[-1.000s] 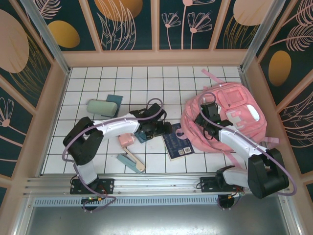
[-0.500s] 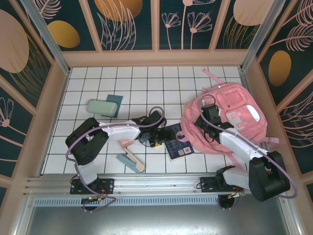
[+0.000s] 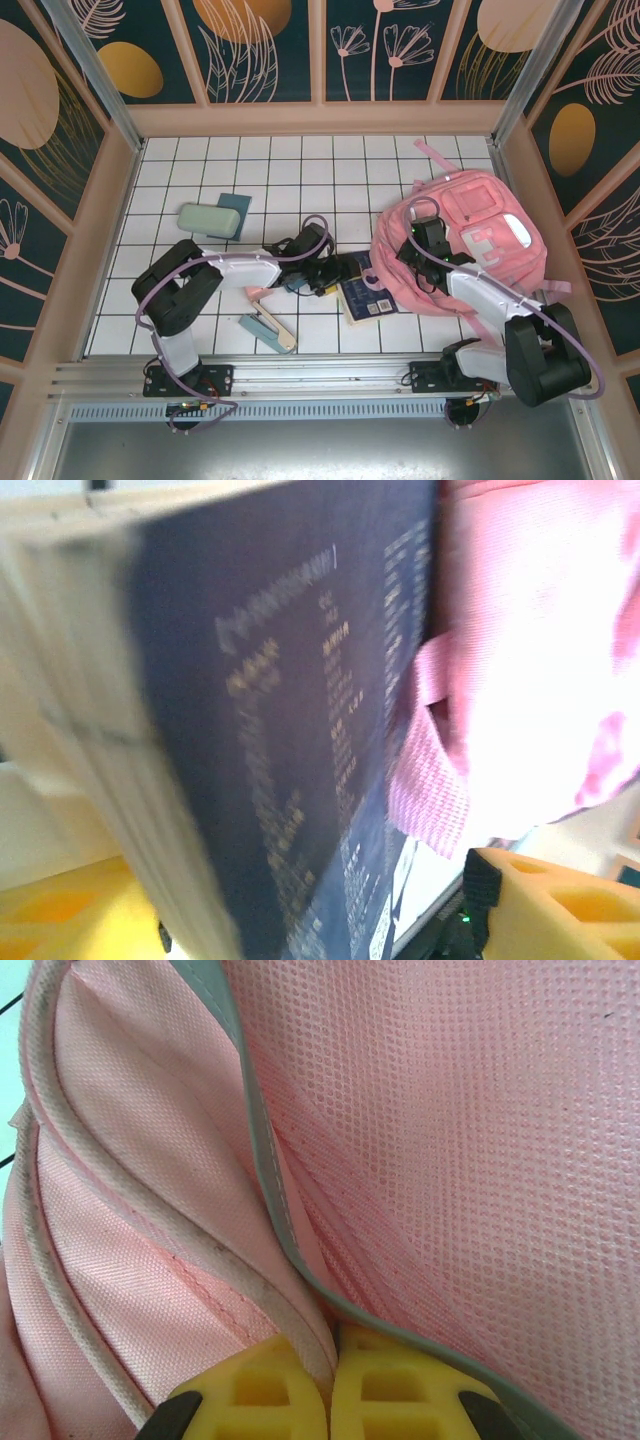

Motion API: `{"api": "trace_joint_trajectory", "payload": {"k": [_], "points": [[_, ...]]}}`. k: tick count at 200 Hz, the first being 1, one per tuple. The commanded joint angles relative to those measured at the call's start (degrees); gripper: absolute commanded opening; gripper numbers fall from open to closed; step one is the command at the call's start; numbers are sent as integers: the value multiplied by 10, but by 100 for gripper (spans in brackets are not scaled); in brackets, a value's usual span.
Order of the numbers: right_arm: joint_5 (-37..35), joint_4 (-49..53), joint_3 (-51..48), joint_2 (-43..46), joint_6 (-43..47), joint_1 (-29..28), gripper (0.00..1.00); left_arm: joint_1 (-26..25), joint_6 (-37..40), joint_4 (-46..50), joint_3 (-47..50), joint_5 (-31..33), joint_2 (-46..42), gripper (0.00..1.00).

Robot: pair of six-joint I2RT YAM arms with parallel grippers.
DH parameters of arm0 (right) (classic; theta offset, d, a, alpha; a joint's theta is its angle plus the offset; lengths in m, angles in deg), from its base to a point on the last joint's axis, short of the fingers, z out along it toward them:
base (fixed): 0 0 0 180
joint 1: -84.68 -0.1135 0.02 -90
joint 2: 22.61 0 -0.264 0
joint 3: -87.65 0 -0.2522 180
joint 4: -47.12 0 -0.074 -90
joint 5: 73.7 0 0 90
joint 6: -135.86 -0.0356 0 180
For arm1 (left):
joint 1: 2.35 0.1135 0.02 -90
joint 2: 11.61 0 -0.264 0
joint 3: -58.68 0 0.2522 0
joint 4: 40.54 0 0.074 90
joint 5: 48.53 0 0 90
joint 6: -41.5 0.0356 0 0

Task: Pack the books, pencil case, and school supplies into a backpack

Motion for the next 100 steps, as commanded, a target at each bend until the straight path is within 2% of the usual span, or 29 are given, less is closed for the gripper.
{"api": "trace_joint_trajectory", "payload": {"k": [1,43,56,85,100], "points": [[42,32,-15,-16,-31,-1,0,1,-28,-144,10,-16,-35,71],[47,31,-8,-26,-27,-1,0,1,-37,-206,28,-24,-40,46],[48,32,-7,-25,-26,-1,0,1,-36,-205,24,-27,-30,46],[44,37,2,-25,-23,-1,0,1,-20,-176,1,-33,12,59],[45,38,5,-25,-22,-2,0,2,-19,-172,-9,-39,35,61]]}}
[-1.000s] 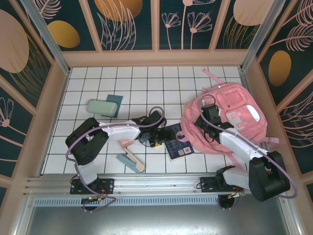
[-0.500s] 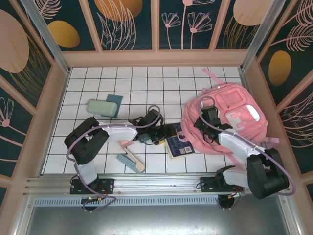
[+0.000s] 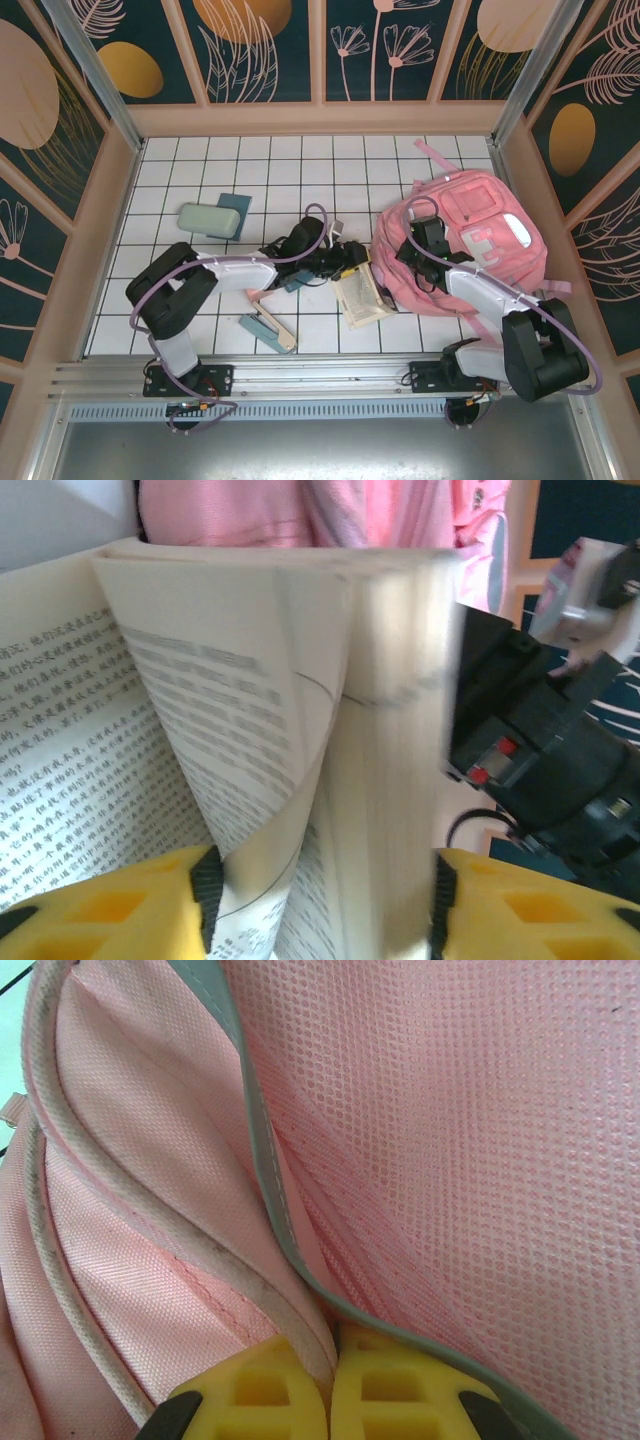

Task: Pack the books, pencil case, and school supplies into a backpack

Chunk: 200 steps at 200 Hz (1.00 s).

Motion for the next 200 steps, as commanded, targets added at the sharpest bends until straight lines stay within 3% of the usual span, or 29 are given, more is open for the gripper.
{"api": "trace_joint_trajectory", "payload": {"k": [1,37,124,173,200], "points": [[38,42,2,-13,-22,-3,0,2,10,-9,-21,-19,40,61],[40,44,11,-14,-22,-3,0,5,27,18,-36,-14,57,58],[24,66,40,-2,-9,2,0,26,55,45,-5,6,33,3],[62,109,118,31,20,75,0,46,125,116,9,43,-36,0],[66,125,164,30,15,81,0,52,175,192,-24,73,-75,0]]}}
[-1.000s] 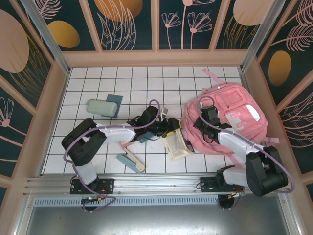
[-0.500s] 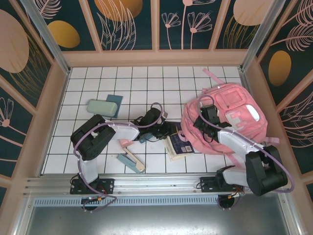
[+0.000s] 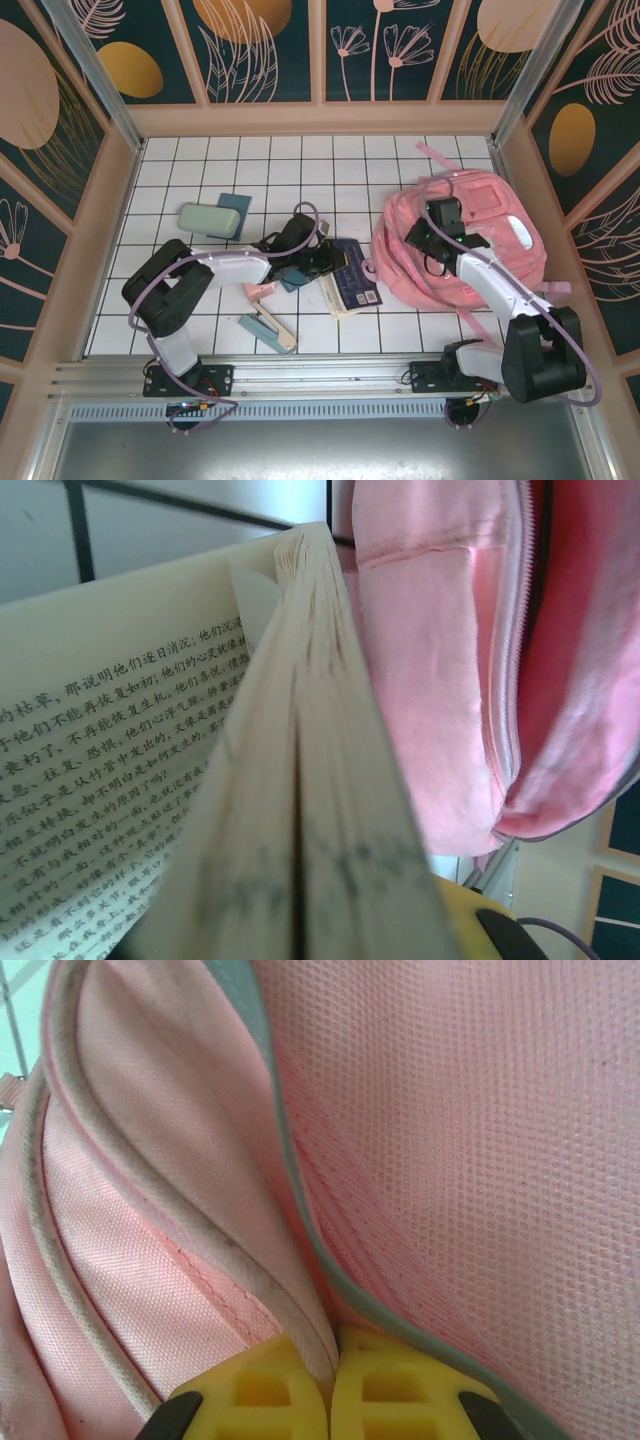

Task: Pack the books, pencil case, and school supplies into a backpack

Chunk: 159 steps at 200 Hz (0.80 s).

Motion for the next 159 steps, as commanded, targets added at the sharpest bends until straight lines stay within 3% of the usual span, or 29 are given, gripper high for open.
{"api": "trace_joint_trajectory", "payload": {"k": [1,45,74,108,159], "points": [[7,20,53,18,-6,8,0,6,69,74,-33,39,-49,0],[-10,51,129,20,10,19,0,19,151,192,-117,79,-87,0],[7,60,173,21,35,38,0,29,188,291,-182,139,-105,0],[157,42,193,15,78,82,0,49,212,321,-207,141,-126,0],[330,9,214,-11,153,83,0,73,217,279,-205,44,-162,0]]}}
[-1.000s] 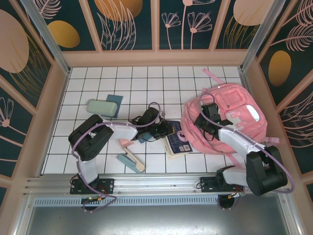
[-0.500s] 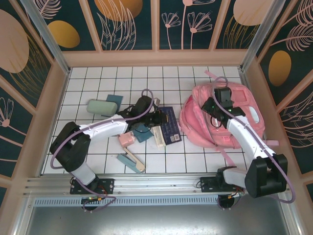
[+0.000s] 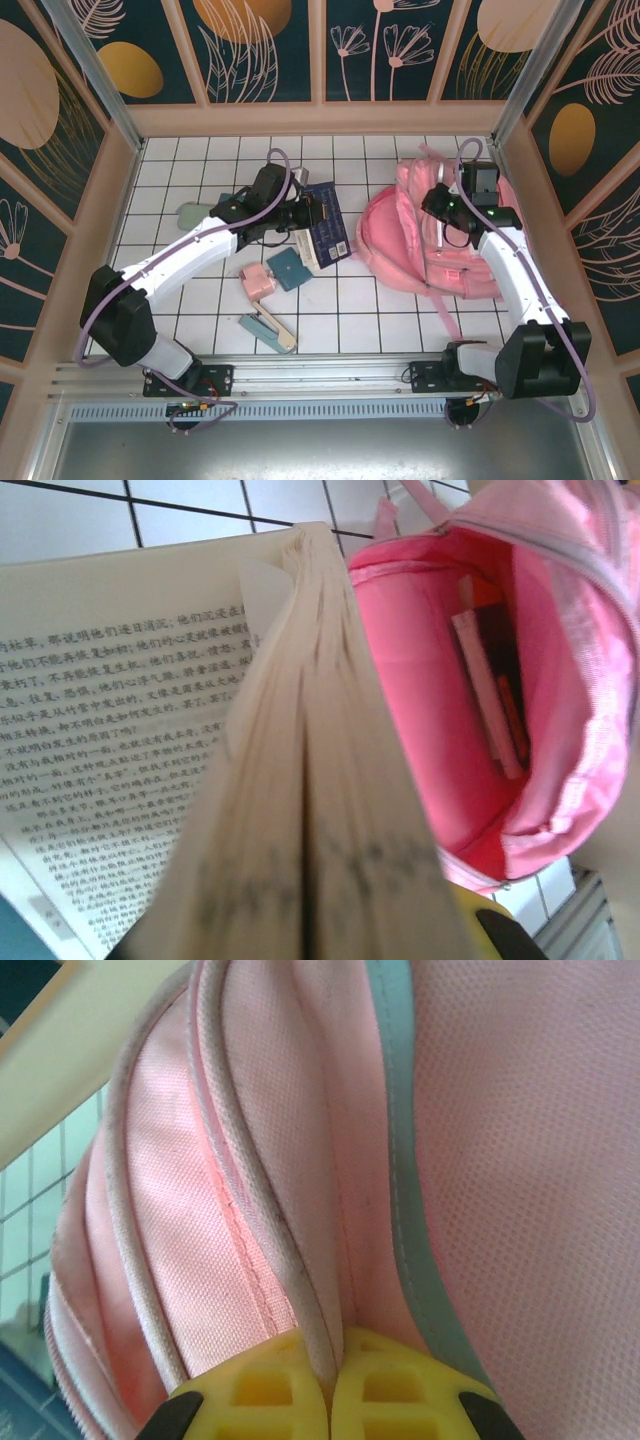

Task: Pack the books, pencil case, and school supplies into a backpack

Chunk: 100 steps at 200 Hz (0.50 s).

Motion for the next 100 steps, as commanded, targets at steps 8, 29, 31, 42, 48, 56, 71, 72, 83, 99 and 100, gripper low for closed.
{"api": "trace_joint_trajectory", "payload": {"k": [8,29,31,42,48,56,71,72,83,99,100], "points": [[171,-81,60,-13,61,-5,0,9,15,-27,-16,-67,-33,0],[260,-108,68,-37,46,-1,0,13,11,-38,-24,-94,-36,0],[267,-111,68,-40,44,-1,0,15,10,-39,-25,-97,-37,0],[321,-127,73,-55,32,5,0,22,1,-52,-24,-119,-35,0],[346,-135,74,-63,28,9,0,28,-5,-59,-22,-135,-34,0],[367,-145,76,-69,23,11,0,37,-16,-73,-17,-155,-30,0],[402,-167,71,-77,14,16,0,55,-43,-108,0,-193,-22,0],[404,-169,70,-77,13,16,0,55,-45,-111,0,-196,-22,0],[434,-197,59,-82,-4,22,0,67,-71,-148,16,-221,-15,0],[467,-242,41,-84,-33,25,0,73,-90,-179,24,-236,3,0],[468,-244,40,-84,-35,25,0,73,-91,-180,23,-238,5,0]]}}
